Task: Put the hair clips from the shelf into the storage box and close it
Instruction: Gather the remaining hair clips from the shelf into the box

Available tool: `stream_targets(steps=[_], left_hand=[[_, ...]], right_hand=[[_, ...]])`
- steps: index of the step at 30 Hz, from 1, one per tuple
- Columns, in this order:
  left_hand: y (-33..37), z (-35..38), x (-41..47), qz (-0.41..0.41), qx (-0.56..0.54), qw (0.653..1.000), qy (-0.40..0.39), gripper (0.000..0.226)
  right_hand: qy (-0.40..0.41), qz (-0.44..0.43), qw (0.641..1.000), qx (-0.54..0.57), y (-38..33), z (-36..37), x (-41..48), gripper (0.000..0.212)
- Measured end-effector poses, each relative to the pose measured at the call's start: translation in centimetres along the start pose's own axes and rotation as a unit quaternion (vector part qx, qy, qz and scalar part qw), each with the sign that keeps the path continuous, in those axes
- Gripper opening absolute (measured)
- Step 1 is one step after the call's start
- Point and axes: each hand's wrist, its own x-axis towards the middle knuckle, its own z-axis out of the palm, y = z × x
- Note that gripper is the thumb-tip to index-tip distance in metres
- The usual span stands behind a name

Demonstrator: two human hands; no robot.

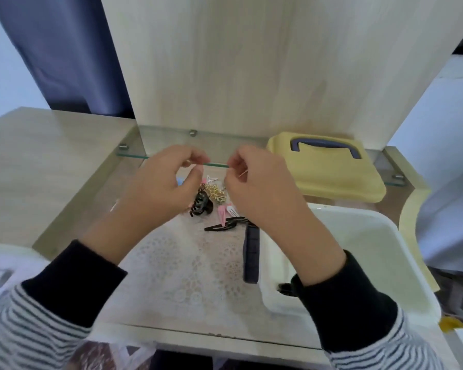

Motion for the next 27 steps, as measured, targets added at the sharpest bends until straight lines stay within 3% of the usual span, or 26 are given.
stream_targets(steps=[7, 10, 15, 19, 27], left_hand=[[-6.8, 0.8, -2.5, -0.062, 0.040, 0.994, 0.079, 0.021], [-9.2, 1.7, -3.8, -0.094, 0.042, 0.992, 0.076, 0.034], [-11.5, 3.5, -5.2, -0.117, 0.071, 0.990, 0.031, 0.036], [-12.0, 5.0, -5.8, -0.108, 0.105, 0.987, 0.049, 0.037], [-12.4, 6.1, -6.2, -0.091, 0.168, 0.980, 0.061, 0.036]], right_hand=[[-0.024, 0.010, 0.997, -0.069, -2.8, 7.4, -1.4, 0.032], [-0.032, 0.035, 0.993, -0.106, -1.9, 11.2, -1.7, 0.039], [0.020, 0.072, 0.986, -0.149, 0.5, 15.8, -1.5, 0.040], [0.082, 0.077, 0.978, -0.177, 1.8, 17.8, -1.4, 0.045], [0.116, 0.067, 0.969, -0.208, 2.9, 18.8, -2.3, 0.048]])
